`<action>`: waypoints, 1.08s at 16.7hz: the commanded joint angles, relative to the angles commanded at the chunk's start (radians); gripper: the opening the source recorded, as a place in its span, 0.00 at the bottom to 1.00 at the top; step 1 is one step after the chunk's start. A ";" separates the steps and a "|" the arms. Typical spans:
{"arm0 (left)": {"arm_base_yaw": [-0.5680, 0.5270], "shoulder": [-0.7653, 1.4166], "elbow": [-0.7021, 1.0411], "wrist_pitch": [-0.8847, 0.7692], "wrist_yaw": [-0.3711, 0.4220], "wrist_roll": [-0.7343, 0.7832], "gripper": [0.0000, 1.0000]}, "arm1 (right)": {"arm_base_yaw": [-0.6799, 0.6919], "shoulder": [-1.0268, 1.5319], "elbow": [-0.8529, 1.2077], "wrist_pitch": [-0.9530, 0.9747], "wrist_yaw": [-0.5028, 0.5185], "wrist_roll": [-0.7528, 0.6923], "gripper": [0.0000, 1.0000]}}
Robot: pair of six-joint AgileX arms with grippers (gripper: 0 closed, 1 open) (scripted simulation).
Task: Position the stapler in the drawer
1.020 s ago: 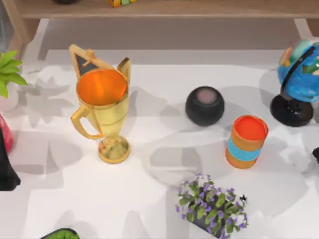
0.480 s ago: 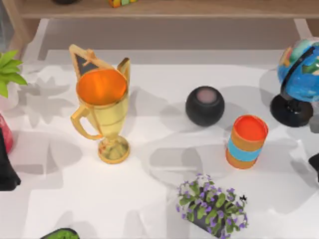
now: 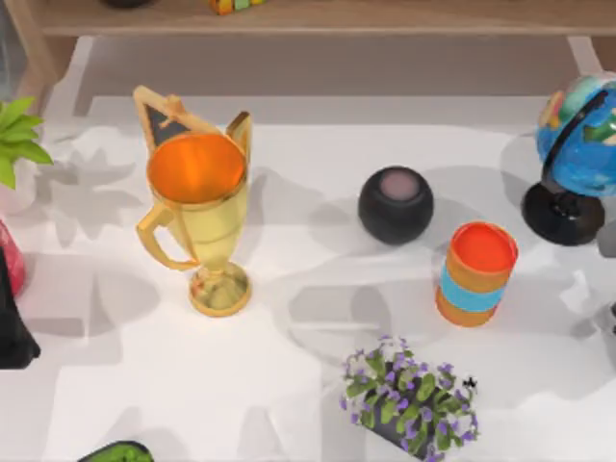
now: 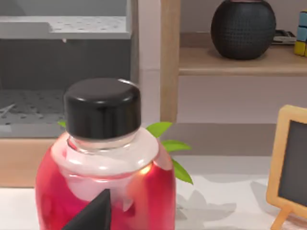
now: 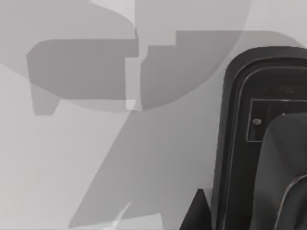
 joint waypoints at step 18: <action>0.000 0.000 0.000 0.000 0.000 0.000 1.00 | -0.001 -0.055 0.056 -0.111 0.000 -0.001 0.00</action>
